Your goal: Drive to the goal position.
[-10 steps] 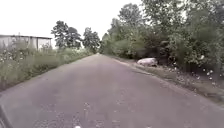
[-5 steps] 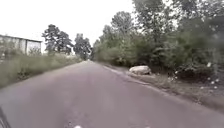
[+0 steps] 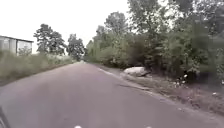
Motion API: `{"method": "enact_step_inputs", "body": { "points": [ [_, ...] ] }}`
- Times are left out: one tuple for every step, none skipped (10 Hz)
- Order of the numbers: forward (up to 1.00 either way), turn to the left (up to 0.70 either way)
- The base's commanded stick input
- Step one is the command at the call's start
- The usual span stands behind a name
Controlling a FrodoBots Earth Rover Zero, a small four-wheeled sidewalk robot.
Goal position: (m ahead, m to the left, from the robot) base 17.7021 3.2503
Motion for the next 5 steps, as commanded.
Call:
{"method": "enact_step_inputs", "body": {
  "points": [
    [1.00,0.00],
    [1.00,0.00],
    [1.00,0.00],
    [1.00,0.00],
    [1.00,0.00]
  ]
}}
